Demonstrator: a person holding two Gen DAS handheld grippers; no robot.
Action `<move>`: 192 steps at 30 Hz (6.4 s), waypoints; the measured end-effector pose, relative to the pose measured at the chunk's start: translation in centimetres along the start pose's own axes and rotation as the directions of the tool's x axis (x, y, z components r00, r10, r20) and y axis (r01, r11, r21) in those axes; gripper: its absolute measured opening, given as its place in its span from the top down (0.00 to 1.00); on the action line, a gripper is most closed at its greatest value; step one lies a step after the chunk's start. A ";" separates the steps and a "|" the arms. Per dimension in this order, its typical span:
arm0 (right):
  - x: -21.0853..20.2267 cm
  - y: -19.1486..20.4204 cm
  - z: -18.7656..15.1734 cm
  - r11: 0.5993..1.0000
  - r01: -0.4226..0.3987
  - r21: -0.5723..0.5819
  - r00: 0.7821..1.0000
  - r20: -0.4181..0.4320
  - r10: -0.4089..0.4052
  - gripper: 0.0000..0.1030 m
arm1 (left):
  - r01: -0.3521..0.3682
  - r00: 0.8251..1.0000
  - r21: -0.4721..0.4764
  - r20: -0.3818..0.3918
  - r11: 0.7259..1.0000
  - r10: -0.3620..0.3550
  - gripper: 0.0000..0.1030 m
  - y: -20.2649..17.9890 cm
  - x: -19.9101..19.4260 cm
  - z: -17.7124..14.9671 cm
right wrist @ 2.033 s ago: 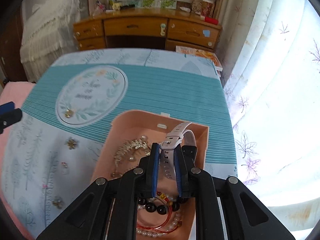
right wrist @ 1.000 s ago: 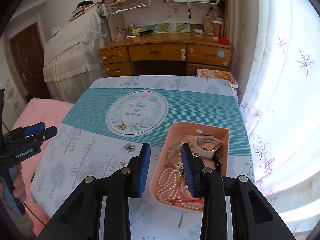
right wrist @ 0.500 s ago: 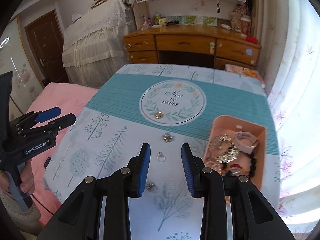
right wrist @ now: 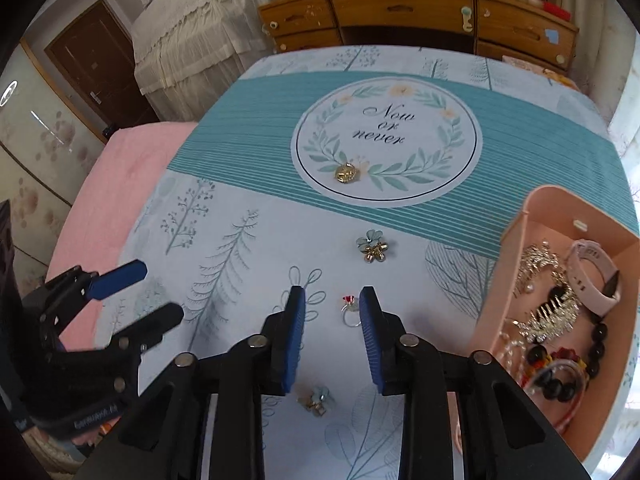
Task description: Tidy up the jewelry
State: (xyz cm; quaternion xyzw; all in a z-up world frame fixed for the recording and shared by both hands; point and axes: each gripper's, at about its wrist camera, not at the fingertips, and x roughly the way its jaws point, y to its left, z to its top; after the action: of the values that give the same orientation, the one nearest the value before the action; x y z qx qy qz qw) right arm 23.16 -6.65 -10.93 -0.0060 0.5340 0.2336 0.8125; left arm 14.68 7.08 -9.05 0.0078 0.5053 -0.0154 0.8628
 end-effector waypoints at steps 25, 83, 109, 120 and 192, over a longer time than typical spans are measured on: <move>3.9 1.0 -0.6 0.984 0.096 -0.149 0.995 -0.023 -0.101 0.91 | 0.089 0.995 0.043 -0.058 0.995 -0.086 0.47 -2.2 2.0 -2.1; -21.2 -10.7 -10.7 0.987 -0.078 0.143 0.866 0.500 -0.004 0.91 | 0.175 0.946 0.248 0.224 0.953 -0.233 0.88 -17.8 -8.3 8.8; -15.3 -16.3 -12.6 0.907 -0.213 0.363 0.931 0.357 0.075 0.81 | 0.209 0.971 0.118 0.094 0.971 -0.220 0.48 -17.2 -2.2 6.7; -15.6 -11.1 -13.7 0.941 -0.056 0.335 0.929 0.362 -0.073 0.81 | 0.128 0.964 0.067 0.226 0.990 -0.140 0.48 -13.1 -6.2 3.3; 7.0 -2.2 5.4 0.993 0.111 0.048 0.981 -0.165 -0.102 0.74 | 0.299 0.945 0.029 -0.150 0.954 -0.292 0.48 2.2 7.5 7.0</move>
State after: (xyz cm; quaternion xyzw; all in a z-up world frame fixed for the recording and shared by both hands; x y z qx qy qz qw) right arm 30.94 -4.60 -15.28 -0.0303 0.6036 0.1732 0.7776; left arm 24.57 8.91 -12.15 -0.0447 0.5610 -0.1569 0.8116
